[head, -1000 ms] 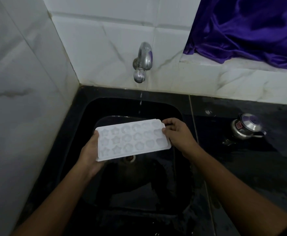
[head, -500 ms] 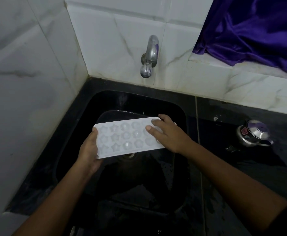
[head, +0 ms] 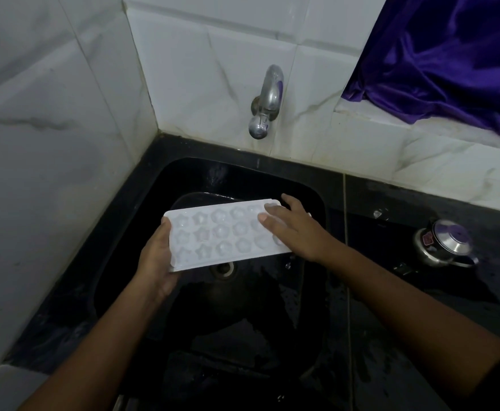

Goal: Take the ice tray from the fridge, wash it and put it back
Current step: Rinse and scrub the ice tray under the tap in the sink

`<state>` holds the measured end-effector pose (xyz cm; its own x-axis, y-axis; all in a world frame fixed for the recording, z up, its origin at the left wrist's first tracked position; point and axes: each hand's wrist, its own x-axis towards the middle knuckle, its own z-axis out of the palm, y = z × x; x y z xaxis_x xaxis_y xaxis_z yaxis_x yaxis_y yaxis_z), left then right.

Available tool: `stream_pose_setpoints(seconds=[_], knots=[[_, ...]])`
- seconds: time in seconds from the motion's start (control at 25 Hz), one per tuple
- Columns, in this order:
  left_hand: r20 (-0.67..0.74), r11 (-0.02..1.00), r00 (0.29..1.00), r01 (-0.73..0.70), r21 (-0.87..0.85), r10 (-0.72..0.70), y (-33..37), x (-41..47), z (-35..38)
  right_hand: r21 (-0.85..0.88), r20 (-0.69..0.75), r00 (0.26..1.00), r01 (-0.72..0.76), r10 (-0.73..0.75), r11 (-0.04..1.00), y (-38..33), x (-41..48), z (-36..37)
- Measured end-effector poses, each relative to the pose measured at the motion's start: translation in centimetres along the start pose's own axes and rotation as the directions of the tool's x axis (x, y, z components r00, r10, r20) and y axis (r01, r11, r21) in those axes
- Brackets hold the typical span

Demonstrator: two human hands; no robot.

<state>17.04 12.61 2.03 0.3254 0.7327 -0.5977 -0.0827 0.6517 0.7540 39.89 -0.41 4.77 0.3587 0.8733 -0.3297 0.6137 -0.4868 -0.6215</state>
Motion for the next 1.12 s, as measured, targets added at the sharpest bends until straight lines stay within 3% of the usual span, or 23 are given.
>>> stream_pose_setpoints(seconds=[0.08,0.12,0.2,0.28,0.32,0.36,0.4,0.48,0.56,0.64,0.68,0.72,0.76,0.84,0.88,0.92,0.96,1.0,1.04,1.12], knots=[[-0.008,1.0,1.0,-0.007,0.013,0.007,0.2,0.1,-0.1,0.26,0.028,0.994,-0.108,0.104,0.959,0.1,0.3,-0.6],[-0.007,1.0,1.0,-0.004,0.024,0.004,0.2,0.2,-0.2,0.231,0.027,0.995,-0.104,0.1,0.968,0.2,0.3,-0.9],[0.009,0.999,1.0,0.007,0.046,-0.008,0.0,0.1,-0.1,-0.135,-0.002,1.0,-0.006,0.005,0.991,0.4,0.3,-1.6],[0.022,0.999,0.999,0.022,0.042,-0.023,-0.2,-0.1,0.2,-0.566,-0.021,0.988,0.116,-0.155,0.816,0.5,0.4,-1.3],[0.025,0.999,0.999,0.03,0.032,-0.031,-0.2,-0.1,0.4,-0.651,-0.029,0.98,0.13,-0.195,0.748,0.6,0.3,-0.9],[0.024,0.999,0.999,0.033,0.023,-0.033,-0.1,-0.2,0.7,-0.642,-0.046,0.978,0.128,-0.205,0.756,0.7,0.2,-0.5],[0.017,0.999,0.999,0.033,0.019,-0.034,0.0,-0.1,0.8,-0.546,-0.066,0.981,0.119,-0.185,0.829,0.9,0.1,-0.1],[0.006,0.999,1.0,0.03,0.02,-0.03,0.3,0.1,0.7,-0.151,-0.051,0.998,0.04,-0.049,0.988,0.9,0.0,0.4],[0.009,0.999,1.0,0.019,0.026,-0.02,0.5,0.2,0.4,0.23,-0.006,0.997,-0.073,0.077,0.97,1.2,0.5,0.6],[0.01,0.999,1.0,0.011,0.03,-0.012,0.5,0.3,0.2,0.383,-0.016,0.996,-0.076,0.089,0.921,1.7,1.2,0.1],[0.016,0.999,1.0,0.011,0.034,-0.012,0.5,0.2,0.3,0.341,-0.016,0.997,-0.072,0.082,0.937,1.7,1.2,-0.3],[0.021,0.999,1.0,0.013,0.037,-0.013,0.3,0.2,0.3,0.158,-0.016,0.997,-0.066,0.07,0.985,1.5,0.9,-0.8],[0.025,0.999,1.0,0.018,0.039,-0.019,0.2,0.2,0.4,-0.142,-0.038,0.999,-0.013,0.008,0.99,1.4,0.7,-1.2],[0.034,0.999,0.999,0.023,0.045,-0.024,-0.1,0.1,0.7,-0.628,-0.051,0.984,0.099,-0.168,0.772,1.0,0.0,-1.3],[0.037,0.999,0.999,0.021,0.05,-0.023,-0.2,0.0,0.8,-0.683,-0.045,0.977,0.122,-0.208,0.72,1.1,-0.1,-0.9],[0.038,0.998,0.999,0.018,0.052,-0.02,-0.2,-0.1,0.9,-0.652,-0.049,0.978,0.121,-0.201,0.748,1.1,-0.2,-0.6],[0.037,0.999,0.999,0.014,0.052,-0.016,-0.2,-0.1,1.0,-0.51,-0.053,0.988,0.098,-0.144,0.855,1.1,-0.3,-0.3],[0.037,0.999,0.999,0.008,0.049,-0.01,-0.2,-0.1,1.0,-0.271,-0.039,0.997,0.047,-0.06,0.962,1.1,-0.4,-0.1],[0.034,0.999,0.999,0.004,0.047,-0.005,-0.1,0.0,0.8,-0.002,-0.011,0.999,-0.03,0.03,1.0,1.0,-0.6,0.1],[0.031,0.999,1.0,0.0,0.053,-0.002,0.0,-0.1,0.6,0.329,0.017,0.991,-0.128,0.13,0.935,0.8,-0.7,-0.4]])
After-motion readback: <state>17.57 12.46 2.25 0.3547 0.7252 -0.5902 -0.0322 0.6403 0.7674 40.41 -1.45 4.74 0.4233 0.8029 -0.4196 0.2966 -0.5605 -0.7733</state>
